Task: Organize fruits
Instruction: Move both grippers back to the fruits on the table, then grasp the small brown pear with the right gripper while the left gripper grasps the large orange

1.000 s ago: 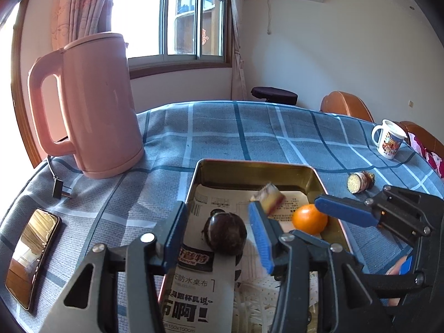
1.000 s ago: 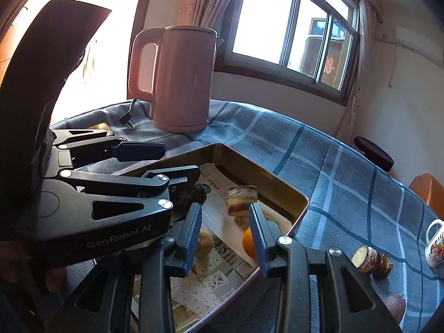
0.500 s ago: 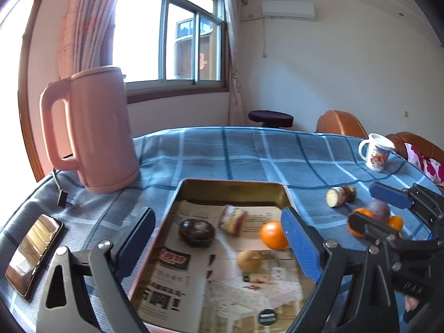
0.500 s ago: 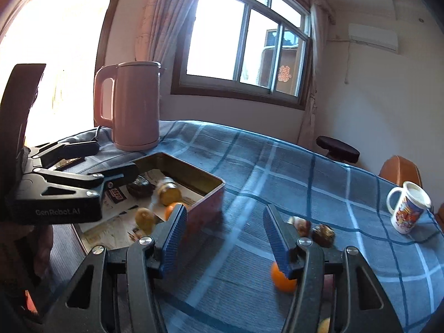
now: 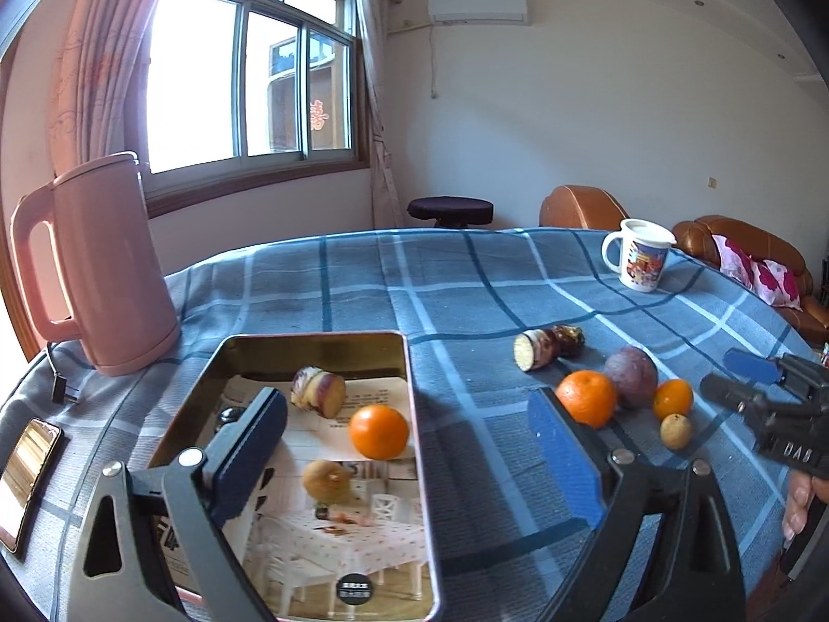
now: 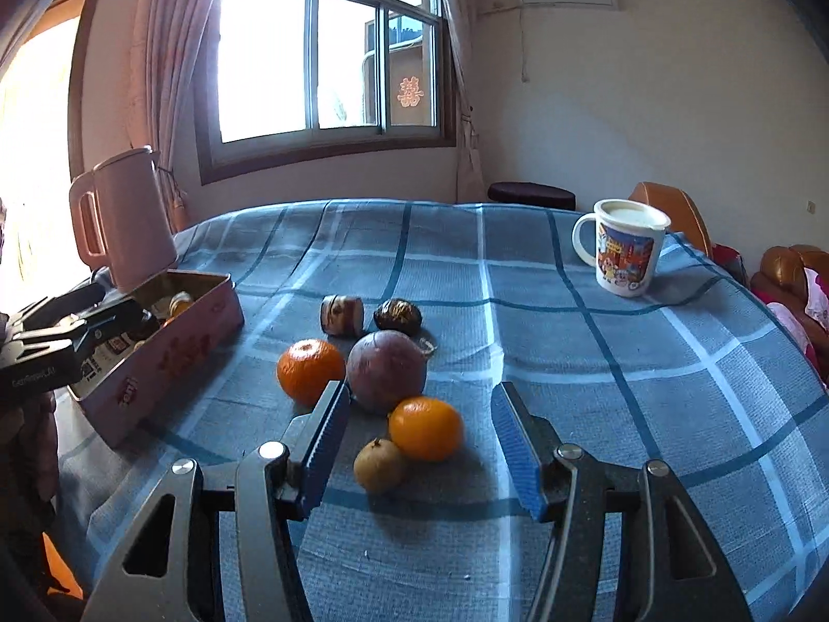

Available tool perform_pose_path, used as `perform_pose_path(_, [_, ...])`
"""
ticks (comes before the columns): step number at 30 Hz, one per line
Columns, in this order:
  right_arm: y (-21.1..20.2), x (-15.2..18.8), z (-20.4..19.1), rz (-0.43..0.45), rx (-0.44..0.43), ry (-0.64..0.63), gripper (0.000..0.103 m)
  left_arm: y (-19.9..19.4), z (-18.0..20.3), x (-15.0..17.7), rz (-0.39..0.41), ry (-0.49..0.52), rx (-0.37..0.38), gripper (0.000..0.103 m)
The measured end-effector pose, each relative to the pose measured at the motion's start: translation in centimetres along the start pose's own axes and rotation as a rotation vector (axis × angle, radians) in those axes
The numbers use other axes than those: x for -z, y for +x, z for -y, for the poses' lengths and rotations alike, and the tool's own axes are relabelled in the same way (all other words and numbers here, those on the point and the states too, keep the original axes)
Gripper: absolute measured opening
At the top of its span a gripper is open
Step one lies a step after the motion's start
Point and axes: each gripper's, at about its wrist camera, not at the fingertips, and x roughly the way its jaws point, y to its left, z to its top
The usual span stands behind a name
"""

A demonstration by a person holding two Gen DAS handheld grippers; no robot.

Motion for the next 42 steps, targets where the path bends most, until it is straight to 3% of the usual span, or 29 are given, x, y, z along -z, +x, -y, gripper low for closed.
perform_pose_path(2, [0.4,0.5,-0.4,-0.034,-0.018,-0.011,0.059,0.0,0.5,0.0,-0.005,0.015,0.006,0.097])
perform_pose_path(6, [1.2,1.3,-0.6,-0.083,-0.035,-0.029,0.047,0.1,1.1,0.1,-0.011,0.031,0.014,0.097])
perform_pose_path(18, [2.8,1.7,-1.2,-0.179,-0.023,-0.057,0.045,0.2,2.0,0.2,-0.014,0.038,0.042,0.098])
perform_pose_path(19, [3.1,1.7,-1.1,-0.195,-0.029,-0.057,0.043,0.2,2.1,0.2,-0.015,0.039,0.047,0.099])
perform_pose_path(20, [3.4,1.7,-1.1,-0.215,-0.041,-0.055,0.031,0.3,2.3,0.2,-0.018,0.042,0.052,0.099])
perform_pose_path(21, [3.7,1.8,-1.0,-0.231,-0.049,-0.053,0.028,0.3,2.5,0.2,-0.02,0.046,0.055,0.099])
perform_pose_path(32, [2.2,0.7,-1.0,-0.125,-0.03,-0.056,0.028,2.6,6.0,-0.4,-0.089,0.112,0.137,0.099])
perform_pose_path(42, [1.8,-2.7,-0.5,0.0,0.089,-0.055,0.028,6.9,9.3,-1.2,-0.216,0.121,0.234,0.094])
